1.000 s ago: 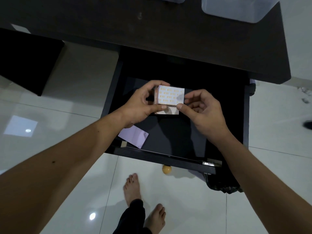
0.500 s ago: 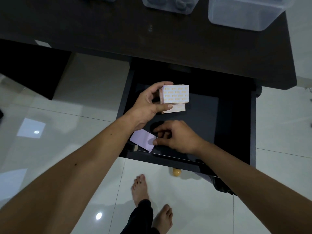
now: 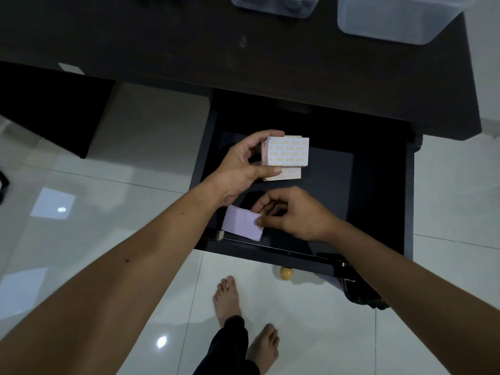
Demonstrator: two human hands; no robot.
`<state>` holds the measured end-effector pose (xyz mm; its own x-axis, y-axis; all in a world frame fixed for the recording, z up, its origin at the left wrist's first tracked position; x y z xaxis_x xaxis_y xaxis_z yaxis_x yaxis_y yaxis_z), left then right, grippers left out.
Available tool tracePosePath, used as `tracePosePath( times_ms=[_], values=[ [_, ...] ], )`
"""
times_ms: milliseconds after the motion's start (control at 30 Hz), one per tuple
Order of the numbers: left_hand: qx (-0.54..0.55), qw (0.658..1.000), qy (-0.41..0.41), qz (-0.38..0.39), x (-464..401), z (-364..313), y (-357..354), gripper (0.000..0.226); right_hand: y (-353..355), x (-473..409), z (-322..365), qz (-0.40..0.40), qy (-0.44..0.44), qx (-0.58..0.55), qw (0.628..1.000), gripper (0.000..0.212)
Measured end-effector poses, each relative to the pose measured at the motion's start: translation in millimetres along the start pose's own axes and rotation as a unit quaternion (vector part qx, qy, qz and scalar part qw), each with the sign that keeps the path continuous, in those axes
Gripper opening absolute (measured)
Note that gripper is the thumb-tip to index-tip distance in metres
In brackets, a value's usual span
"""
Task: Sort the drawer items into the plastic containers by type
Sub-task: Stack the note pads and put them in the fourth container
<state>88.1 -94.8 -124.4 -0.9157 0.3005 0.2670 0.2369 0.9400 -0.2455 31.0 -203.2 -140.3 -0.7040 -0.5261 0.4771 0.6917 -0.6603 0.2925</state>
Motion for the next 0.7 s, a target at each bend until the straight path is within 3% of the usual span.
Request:
tracePosePath(
  times_ms=[267,467,700],
  values=[
    [-0.024,1.000,0.011,0.016,2,2,-1,0.067,74,40,-2,-0.099,0.042,-0.139,0.984,0.014],
    [-0.024,0.999,0.018,0.033,2,4,-8,0.068,129,50,8,-0.200,0.095,-0.140,0.965,0.015],
    [0.001,0.998,0.032,0.056,3,7,-14,0.070,137,35,9,-0.253,0.087,-0.115,0.957,0.014]
  ],
)
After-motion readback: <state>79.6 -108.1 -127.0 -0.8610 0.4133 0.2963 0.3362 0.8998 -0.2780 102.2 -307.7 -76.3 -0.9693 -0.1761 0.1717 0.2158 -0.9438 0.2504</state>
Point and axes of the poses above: each hand's wrist, its own x-axis away from the middle knuckle, its own y-axis out of the back of the hand, z = x × y, the point moved 9 cm from there along -x, towards the middle knuckle, and after that the axes turned 2 degrees about z, right-handed, at the moved point
